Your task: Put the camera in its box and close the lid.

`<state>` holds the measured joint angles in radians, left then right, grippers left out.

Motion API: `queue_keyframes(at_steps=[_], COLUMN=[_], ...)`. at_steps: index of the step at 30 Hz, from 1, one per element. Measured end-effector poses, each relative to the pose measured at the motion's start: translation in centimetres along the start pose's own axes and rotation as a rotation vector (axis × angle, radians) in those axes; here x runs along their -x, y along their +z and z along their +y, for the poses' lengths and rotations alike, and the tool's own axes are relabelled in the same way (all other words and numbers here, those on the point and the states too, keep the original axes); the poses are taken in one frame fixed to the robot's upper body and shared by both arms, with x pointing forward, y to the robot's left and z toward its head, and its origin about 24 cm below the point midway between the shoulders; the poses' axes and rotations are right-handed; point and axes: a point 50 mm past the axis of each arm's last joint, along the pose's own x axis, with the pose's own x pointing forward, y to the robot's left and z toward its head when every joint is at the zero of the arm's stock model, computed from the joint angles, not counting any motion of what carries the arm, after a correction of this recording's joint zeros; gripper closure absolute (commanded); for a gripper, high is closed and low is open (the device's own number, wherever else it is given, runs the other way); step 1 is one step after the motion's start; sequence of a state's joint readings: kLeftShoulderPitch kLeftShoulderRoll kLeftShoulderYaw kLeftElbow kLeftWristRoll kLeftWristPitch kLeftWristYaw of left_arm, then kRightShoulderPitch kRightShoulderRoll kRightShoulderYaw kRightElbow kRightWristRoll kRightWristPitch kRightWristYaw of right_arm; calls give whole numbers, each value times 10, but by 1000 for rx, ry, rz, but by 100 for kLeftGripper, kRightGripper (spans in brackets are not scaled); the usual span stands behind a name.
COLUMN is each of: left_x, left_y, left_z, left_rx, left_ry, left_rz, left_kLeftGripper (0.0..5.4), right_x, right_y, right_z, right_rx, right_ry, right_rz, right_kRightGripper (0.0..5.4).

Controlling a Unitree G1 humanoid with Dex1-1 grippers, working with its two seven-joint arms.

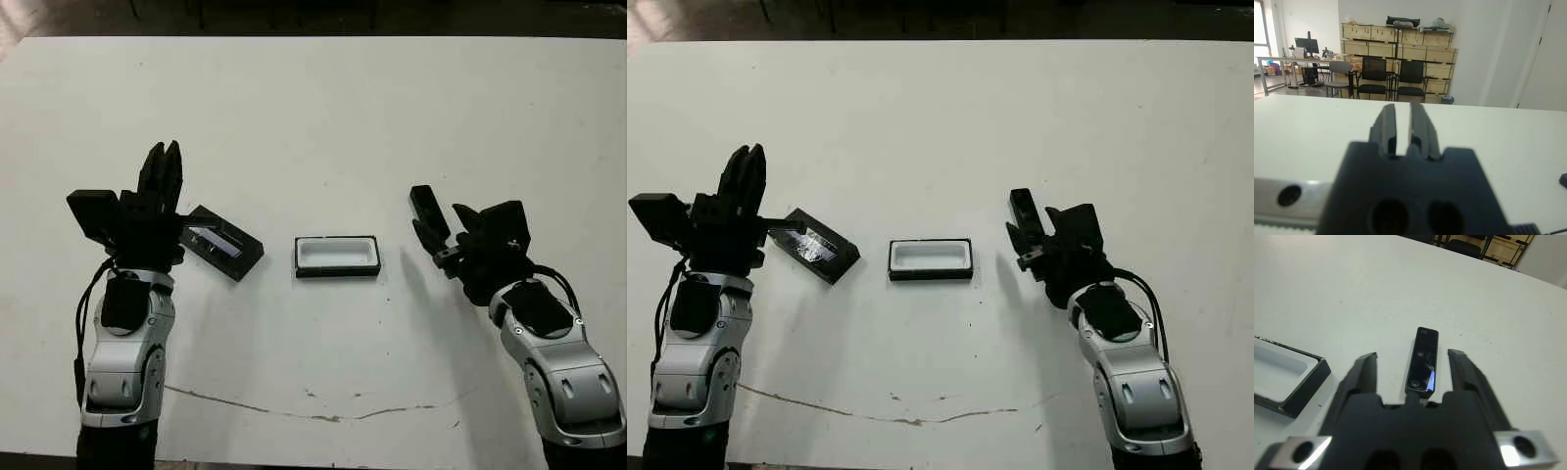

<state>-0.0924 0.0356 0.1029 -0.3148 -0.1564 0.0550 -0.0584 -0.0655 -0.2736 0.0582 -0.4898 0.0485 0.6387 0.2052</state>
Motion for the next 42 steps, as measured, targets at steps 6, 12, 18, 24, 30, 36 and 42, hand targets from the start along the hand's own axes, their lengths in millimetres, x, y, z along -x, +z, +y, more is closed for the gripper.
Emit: queue_keyframes(at_steps=[6,12,18,24,30,36,42], left_x=[2,2,3,3,4,4,4], left_y=[0,0,0,1,2,2,2], left_z=[0,0,1,2,2,4,3], left_rx=[1,-9,-13,-22,-28,-35,-28], left_ry=[1,0,-2,-8,-17,-20,-21], left_rz=[2,1,-1,-2,-4,-3,0], left_kLeftGripper=[540,540,540,540,540,540,540], right_x=[0,-1,-9,-16,-18,-21,-22], right_y=[-3,-5,-15,-20,-22,-22,-21], right_z=[1,0,-1,-3,-2,0,0], right_rx=[13,10,-113,-196,-200,-191,-179], right_ry=[-12,-28,-49,-47,-45,-50,-76], right_rz=[35,44,91,131,133,123,123], right_kRightGripper=[84,3,3,3,3,3,104])
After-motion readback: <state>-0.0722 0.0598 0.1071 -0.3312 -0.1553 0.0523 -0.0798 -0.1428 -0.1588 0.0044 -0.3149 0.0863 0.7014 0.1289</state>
